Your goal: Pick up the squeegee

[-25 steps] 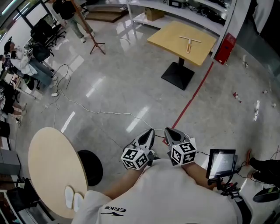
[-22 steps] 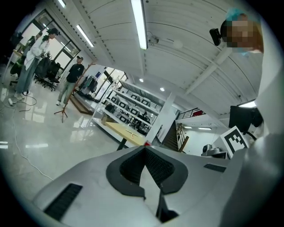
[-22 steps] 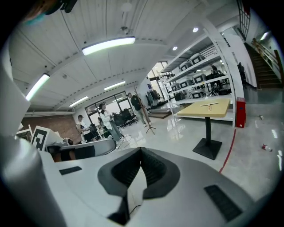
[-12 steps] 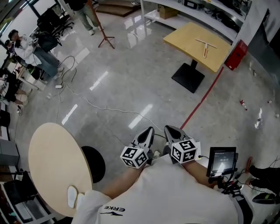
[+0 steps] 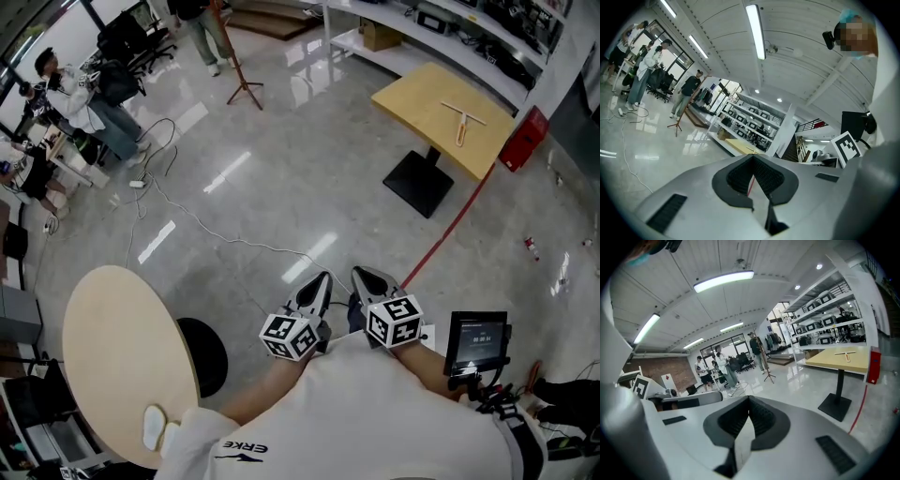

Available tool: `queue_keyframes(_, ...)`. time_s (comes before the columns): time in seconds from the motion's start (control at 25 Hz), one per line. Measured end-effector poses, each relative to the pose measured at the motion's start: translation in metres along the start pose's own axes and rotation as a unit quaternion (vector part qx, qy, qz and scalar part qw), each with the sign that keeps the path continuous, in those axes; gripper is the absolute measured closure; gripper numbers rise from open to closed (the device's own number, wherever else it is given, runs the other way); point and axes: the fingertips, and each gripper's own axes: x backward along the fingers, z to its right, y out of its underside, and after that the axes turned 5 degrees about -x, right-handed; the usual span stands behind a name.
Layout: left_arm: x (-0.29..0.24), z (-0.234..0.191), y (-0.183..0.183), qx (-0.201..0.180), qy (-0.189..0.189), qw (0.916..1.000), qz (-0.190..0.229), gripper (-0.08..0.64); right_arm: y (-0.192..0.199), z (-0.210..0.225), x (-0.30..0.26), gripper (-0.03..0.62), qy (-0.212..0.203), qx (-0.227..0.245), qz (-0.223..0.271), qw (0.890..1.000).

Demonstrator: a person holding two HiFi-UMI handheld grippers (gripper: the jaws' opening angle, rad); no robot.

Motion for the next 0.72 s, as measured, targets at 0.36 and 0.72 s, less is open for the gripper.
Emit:
queue_keyframes(0.36,-0.033,-0.024,-0.046,0.003,0.005,1.0000,0.005,0.555,-0.053,0.004,-0.033,0.588,0.004,0.006,0.008,1.000)
queue_keyframes(0.72,-0.190,-0.054,-0.077,-0.002,0.001,1.0000,-0.001,0.555,-0.136,0.121,-0.106,0.588,-0.003,-0.006,0.006,1.000)
